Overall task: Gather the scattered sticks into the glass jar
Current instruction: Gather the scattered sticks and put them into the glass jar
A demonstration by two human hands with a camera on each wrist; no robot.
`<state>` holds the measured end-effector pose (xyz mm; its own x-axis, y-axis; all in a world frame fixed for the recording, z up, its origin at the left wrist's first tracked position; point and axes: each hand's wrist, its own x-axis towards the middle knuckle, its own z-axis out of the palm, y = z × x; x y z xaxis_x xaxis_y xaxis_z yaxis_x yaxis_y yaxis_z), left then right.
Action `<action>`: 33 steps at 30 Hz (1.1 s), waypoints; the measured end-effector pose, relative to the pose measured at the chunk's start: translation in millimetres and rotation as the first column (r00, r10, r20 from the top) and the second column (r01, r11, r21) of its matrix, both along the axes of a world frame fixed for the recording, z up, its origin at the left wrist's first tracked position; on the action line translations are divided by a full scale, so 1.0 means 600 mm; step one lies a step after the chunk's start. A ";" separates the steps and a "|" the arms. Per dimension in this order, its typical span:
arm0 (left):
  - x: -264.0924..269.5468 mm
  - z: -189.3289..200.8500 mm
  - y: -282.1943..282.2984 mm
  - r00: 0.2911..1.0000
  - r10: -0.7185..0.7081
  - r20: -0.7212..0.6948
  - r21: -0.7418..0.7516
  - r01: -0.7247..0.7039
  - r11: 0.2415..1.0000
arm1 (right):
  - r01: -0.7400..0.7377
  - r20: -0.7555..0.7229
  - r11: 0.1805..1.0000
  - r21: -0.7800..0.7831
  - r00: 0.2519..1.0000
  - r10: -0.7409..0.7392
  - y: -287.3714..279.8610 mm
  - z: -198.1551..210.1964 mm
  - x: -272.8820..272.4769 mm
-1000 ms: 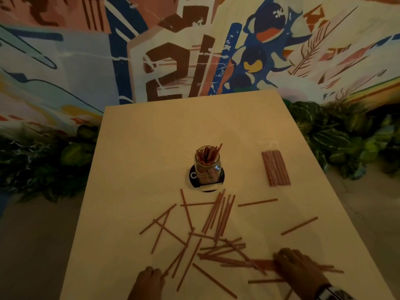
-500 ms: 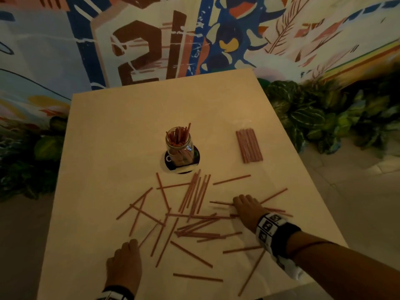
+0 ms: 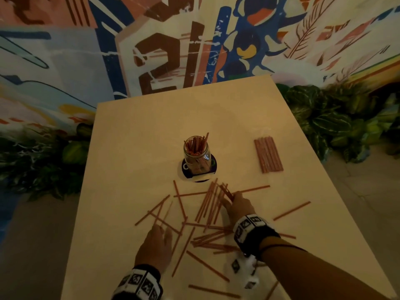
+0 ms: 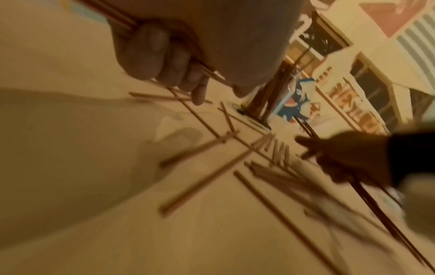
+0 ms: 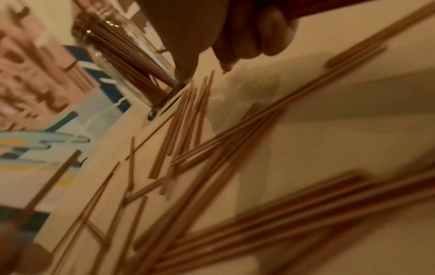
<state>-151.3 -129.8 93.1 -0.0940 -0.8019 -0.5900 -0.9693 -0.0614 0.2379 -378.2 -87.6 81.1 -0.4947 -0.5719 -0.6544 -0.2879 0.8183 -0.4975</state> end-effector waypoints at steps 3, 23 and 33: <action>-0.006 -0.001 0.030 0.997 -0.071 0.016 0.142 0.068 0.988 | 0.153 -0.040 0.987 0.043 0.988 -0.152 -0.037 -0.004 0.030; 0.011 -0.028 0.040 0.908 -0.417 0.030 0.047 0.415 0.908 | 0.066 -0.233 0.984 0.166 0.972 -0.026 -0.095 0.004 0.071; 0.050 -0.015 0.021 0.942 -0.334 0.039 0.114 0.328 0.938 | 0.024 -0.205 0.979 0.204 0.979 0.019 -0.077 -0.001 0.048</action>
